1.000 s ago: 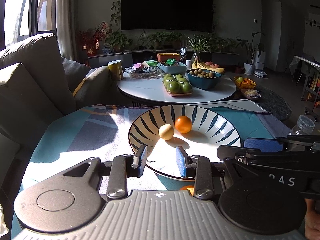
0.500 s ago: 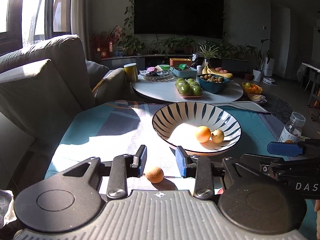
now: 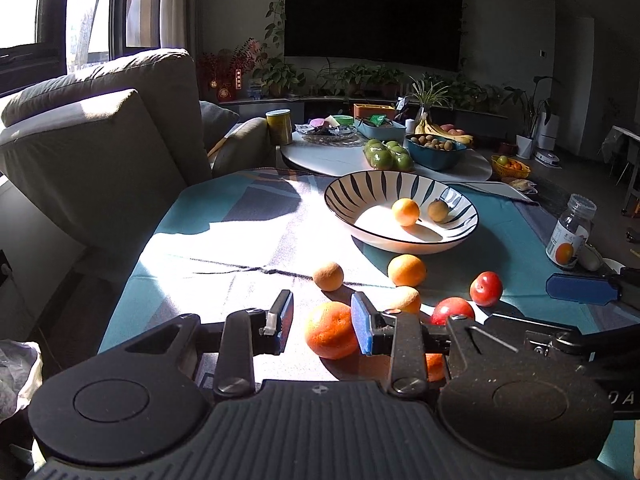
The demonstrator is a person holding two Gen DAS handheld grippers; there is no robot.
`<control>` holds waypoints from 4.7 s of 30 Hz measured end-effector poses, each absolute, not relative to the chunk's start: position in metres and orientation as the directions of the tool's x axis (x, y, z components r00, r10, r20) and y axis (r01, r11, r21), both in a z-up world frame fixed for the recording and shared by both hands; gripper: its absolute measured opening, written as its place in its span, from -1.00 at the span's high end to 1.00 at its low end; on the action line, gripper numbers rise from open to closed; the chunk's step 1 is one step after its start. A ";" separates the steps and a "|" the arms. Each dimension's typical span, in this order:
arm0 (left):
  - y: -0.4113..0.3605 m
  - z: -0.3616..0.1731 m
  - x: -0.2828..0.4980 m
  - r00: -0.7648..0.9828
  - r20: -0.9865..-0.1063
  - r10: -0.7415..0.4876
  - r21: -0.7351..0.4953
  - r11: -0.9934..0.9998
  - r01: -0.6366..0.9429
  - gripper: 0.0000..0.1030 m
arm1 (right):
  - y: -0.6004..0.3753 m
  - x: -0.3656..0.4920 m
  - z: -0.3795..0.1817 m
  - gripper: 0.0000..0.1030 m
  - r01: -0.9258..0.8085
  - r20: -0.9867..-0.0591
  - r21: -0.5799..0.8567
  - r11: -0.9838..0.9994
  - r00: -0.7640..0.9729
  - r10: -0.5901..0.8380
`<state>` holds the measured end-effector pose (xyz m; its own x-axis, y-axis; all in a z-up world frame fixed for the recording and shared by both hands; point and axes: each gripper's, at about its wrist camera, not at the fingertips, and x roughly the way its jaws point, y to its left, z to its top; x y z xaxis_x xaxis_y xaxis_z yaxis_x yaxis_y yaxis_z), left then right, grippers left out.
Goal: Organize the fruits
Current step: 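Move both tools back toward the fruits on the table, then grasp a large orange with the left tool while the right tool grasps a green lime, then lower the large orange into the bowl with the left tool while the right releases the lime there, then move both tools back toward the remaining fruits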
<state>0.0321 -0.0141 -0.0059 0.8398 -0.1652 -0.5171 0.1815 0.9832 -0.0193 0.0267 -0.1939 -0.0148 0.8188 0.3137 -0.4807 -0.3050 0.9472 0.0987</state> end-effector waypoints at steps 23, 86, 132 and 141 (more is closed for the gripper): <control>-0.066 -0.033 0.033 0.752 -0.594 -0.284 -0.045 0.946 0.321 0.27 | -0.224 0.020 -0.031 -0.61 -0.194 -0.538 0.137 0.971 0.808 0.238; -0.070 0.004 0.115 0.810 -0.503 -0.300 -0.017 0.941 0.338 0.30 | -0.221 0.105 -0.003 -0.60 -0.265 -0.482 0.113 0.958 0.828 0.286; -0.058 -0.003 0.139 0.832 -0.505 -0.228 0.005 0.964 0.267 0.30 | -0.222 0.131 -0.018 -0.60 -0.268 -0.505 0.120 0.956 0.812 0.291; -0.043 0.001 0.119 0.839 -0.503 -0.208 -0.006 0.971 0.238 0.30 | -0.226 0.118 -0.014 -0.60 -0.245 -0.511 0.139 0.960 0.812 0.281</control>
